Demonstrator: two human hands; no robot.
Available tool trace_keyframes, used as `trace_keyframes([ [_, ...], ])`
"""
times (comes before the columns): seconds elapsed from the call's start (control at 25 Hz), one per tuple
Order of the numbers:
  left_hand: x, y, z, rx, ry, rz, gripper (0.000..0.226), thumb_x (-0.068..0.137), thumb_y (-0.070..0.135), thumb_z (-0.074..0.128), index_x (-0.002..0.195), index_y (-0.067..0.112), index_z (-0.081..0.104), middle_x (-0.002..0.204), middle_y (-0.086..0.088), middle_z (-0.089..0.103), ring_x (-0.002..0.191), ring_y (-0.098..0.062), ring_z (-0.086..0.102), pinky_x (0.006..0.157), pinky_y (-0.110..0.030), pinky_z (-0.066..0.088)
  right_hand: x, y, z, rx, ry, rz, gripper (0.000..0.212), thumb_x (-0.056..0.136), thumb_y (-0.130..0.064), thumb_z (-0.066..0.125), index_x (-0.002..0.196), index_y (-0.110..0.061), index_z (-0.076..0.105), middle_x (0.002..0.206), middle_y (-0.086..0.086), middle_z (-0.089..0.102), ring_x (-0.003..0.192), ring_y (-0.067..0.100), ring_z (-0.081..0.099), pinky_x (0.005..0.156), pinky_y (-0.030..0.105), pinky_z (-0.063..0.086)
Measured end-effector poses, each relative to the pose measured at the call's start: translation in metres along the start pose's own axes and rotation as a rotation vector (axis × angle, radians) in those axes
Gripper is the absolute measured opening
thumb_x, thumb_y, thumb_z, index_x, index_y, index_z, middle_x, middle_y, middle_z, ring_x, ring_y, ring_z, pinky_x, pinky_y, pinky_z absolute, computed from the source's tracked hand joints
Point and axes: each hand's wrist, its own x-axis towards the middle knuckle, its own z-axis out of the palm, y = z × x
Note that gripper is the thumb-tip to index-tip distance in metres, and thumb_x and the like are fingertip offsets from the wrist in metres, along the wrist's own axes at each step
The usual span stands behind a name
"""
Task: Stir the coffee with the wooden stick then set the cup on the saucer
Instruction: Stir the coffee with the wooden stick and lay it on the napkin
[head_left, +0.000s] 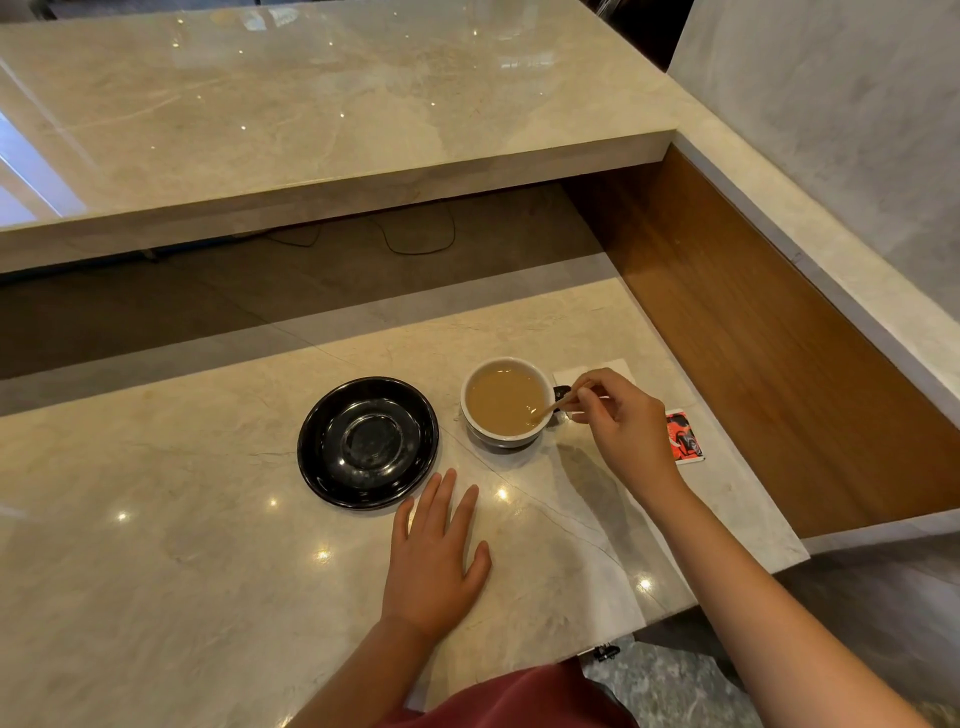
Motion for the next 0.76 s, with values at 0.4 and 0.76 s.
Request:
trace_keyframes([
  [0.4,0.000,0.000,-0.001,-0.004,0.005,0.001,0.058,0.088,0.045,0.035,0.141,0.022,0.034,0.152,-0.009,0.026,0.140,-0.017,0.006,0.111,-0.039,-0.002,0.015,-0.026,0.035,0.011,-0.008,-0.026,0.012,0.092,-0.006,0.051,0.091,-0.010,0.062,0.087,0.003,0.064,0.084,0.022,0.065,0.074,0.032,0.056],
  [0.76,0.000,0.000,0.000,-0.011,0.014,0.004,0.058,0.088,0.045,0.036,0.141,0.022,0.034,0.152,-0.009,0.026,0.140,-0.017,0.007,0.111,-0.039,-0.001,0.022,-0.005,-0.001,-0.113,0.023,-0.100,0.017,0.090,0.001,0.049,0.084,-0.010,0.060,0.078,0.003,0.064,0.078,0.023,0.067,0.073,0.043,0.059],
])
